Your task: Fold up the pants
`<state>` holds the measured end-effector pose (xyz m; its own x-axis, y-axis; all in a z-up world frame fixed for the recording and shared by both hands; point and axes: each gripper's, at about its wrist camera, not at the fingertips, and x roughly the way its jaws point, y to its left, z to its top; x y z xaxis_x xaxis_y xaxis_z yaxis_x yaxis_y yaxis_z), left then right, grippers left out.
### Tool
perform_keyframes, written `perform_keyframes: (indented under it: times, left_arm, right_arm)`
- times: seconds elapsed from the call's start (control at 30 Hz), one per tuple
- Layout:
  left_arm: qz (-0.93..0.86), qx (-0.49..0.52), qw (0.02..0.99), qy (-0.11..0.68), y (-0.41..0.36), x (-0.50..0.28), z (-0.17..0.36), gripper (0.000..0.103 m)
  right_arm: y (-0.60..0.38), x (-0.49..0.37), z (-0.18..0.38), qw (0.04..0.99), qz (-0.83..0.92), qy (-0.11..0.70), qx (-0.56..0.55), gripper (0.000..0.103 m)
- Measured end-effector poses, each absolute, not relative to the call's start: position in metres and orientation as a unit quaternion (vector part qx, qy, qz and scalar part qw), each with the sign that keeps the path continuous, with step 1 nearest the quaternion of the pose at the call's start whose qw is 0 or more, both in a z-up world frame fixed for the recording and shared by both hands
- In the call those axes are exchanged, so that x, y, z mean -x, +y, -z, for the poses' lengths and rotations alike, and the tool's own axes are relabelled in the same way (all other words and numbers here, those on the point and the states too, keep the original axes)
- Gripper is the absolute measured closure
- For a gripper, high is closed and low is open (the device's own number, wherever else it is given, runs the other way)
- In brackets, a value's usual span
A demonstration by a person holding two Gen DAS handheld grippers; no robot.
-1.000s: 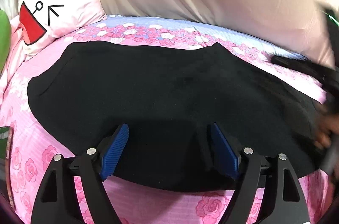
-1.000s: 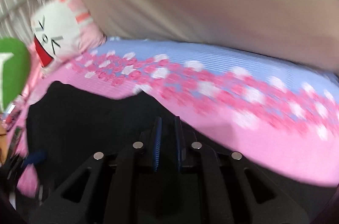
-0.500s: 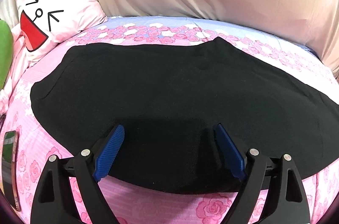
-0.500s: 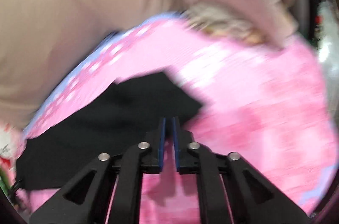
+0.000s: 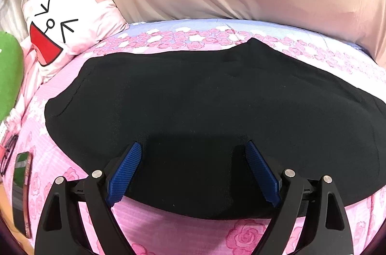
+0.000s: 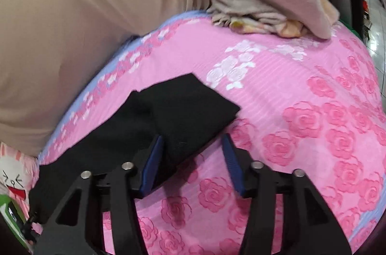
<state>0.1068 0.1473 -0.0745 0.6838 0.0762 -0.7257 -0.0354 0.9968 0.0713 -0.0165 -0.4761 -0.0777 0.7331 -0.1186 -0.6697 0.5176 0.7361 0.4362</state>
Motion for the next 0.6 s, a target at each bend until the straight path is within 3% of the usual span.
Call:
perform_keyframes:
  times: [0.03,0.13,0.23,0.3,0.4,0.43,0.47,0.6]
  left_arm:
    - [-0.031,-0.026,0.917,0.396,0.147,-0.106,0.074,0.017]
    - [-0.033,-0.028,0.917,0.396,0.147,-0.106,0.074,0.017]
    - [-0.036,-0.033,0.917,0.396,0.146,-0.106,0.075,0.017]
    - [-0.036,-0.033,0.917,0.396,0.146,-0.106,0.074,0.017]
    - [-0.046,-0.032,0.918,0.392,0.147,-0.104,0.073,0.017]
    - [-0.063,-0.033,0.921,0.384,0.146,-0.100,0.071,0.017]
    - [-0.077,-0.029,0.925,0.371,0.142,-0.093,0.068,0.017]
    - [-0.015,0.005,0.934,0.356,0.110,-0.063,0.059,0.017]
  right_arm:
    - [-0.475,0.011,0.072,0.882,0.184,0.308,-0.306,0.093]
    - [-0.472,0.013,0.052,0.895,0.226,0.278,-0.265,0.102]
    - [-0.489,0.009,0.071,0.867,0.282,0.327,-0.250,0.102]
    - [-0.502,0.024,0.080,0.853,0.257,0.321,-0.320,0.100]
    - [-0.496,0.047,0.069,0.866,0.226,0.279,-0.348,0.084]
    - [-0.492,0.051,0.068,0.867,0.221,0.273,-0.353,0.060]
    - [-0.486,0.055,0.068,0.869,0.218,0.268,-0.354,0.043]
    - [-0.456,0.044,0.067,0.878,0.202,0.294,-0.318,0.042]
